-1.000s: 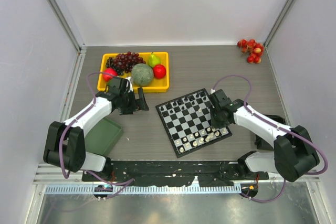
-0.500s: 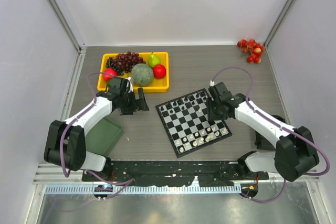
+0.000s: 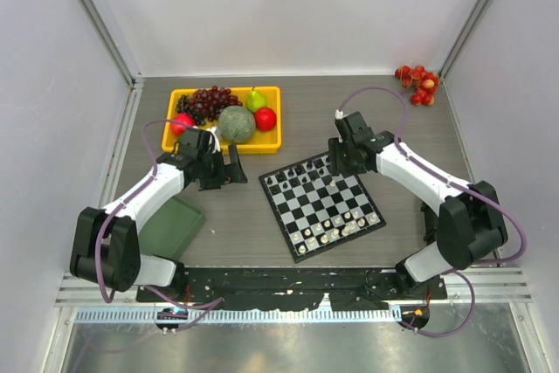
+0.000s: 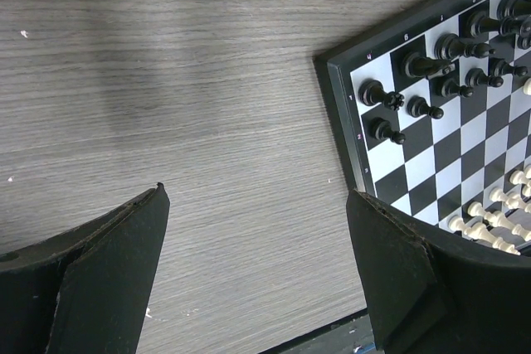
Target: Set up the chess pieces on the board
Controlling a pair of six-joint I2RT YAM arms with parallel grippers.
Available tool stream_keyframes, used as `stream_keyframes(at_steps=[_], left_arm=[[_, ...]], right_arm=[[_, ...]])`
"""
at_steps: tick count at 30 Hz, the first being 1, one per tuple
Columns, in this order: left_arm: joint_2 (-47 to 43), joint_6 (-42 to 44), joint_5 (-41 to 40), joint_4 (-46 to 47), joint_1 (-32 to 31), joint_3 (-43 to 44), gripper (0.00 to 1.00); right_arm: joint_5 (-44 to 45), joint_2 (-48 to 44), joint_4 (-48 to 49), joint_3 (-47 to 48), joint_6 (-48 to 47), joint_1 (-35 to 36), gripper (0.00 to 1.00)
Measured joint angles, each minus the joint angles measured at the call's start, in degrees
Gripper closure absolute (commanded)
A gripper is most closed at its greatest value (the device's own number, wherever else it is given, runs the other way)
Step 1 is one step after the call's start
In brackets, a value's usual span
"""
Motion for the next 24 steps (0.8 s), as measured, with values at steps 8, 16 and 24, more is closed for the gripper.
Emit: stream_keyframes(at_steps=[8,16,24], left_arm=[[-0.1,0.0,-0.1,-0.1,0.0,0.0,0.05],[0.2,0.1,-0.1,-0.1,0.0,0.0,0.05],[0.7,0.1,-0.2,-0.1,0.0,0.0,0.05]], right_arm=[[-1.9,6.4,1.2,3.7,-0.7,-0.1,0.54],[-3.5,11.2,1.6,4.8,-1.0,-0.1,0.64],[-3.8,14.8,1.3,5.4,-1.2,-0.1,0.74]])
